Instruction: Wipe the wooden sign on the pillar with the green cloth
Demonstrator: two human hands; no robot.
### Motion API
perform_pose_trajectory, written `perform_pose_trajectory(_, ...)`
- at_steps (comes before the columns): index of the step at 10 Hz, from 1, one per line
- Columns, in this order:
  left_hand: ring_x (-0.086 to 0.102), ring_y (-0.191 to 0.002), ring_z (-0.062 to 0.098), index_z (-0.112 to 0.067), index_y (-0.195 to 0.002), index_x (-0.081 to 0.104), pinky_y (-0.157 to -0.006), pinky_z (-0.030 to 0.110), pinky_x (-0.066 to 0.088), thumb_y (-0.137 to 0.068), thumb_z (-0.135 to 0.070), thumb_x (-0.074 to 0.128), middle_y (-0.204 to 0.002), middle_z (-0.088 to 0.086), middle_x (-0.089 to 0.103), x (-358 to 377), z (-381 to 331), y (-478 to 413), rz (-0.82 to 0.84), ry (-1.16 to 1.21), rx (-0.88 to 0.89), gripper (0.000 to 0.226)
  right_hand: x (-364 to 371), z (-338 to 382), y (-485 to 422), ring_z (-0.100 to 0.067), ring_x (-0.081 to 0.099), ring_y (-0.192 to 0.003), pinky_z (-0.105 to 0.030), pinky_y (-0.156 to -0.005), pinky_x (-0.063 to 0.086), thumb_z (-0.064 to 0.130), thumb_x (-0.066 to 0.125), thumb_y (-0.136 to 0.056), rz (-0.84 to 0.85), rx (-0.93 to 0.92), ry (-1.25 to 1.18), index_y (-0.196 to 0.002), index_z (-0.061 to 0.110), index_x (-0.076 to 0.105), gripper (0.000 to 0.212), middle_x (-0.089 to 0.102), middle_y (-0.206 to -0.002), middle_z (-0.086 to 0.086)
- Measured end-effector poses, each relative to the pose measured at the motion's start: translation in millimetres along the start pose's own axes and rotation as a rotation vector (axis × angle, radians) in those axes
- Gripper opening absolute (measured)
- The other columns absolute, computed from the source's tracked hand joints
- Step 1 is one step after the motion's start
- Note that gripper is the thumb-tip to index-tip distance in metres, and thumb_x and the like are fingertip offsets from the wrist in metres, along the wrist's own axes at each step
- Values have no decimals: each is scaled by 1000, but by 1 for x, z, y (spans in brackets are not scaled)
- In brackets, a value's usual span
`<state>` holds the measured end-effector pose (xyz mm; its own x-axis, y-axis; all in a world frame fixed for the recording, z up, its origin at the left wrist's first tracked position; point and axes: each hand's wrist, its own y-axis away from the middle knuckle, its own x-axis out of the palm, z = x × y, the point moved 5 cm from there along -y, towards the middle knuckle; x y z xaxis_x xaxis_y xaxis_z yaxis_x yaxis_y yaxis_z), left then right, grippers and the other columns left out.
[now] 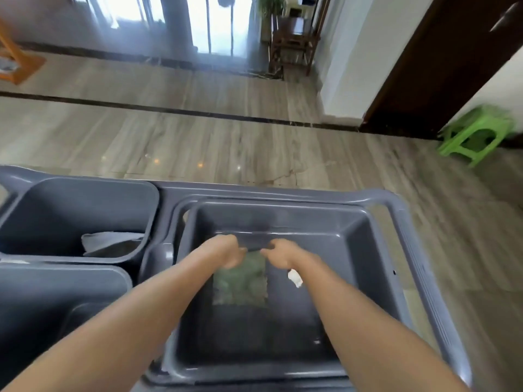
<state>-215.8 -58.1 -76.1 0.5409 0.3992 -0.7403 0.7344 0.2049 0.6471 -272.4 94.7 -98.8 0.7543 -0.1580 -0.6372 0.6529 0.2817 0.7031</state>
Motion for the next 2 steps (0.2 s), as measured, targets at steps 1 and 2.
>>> perform_pose_trajectory(1, 62, -118, 37, -5, -137, 56, -97, 40, 47, -101, -49, 40, -139, 17, 60, -65, -22, 18, -29, -117, 46, 59, -63, 23, 27, -35, 50, -135, -51, -107, 43, 57, 40, -98, 5, 34, 227, -150, 14, 44, 67, 47, -155, -9)
perform_pose_trajectory(2, 68, -100, 34, -3, -141, 50, -90, 38, 53, -104, -45, 39, -138, 17, 60, -121, -38, 42, 48, -30, 55, 57, -114, 34, 60, -40, 62, -121, -50, -86, 54, 62, 41, -98, 165, 129, 166, -152, 16, 38, 71, 57, -145, -14)
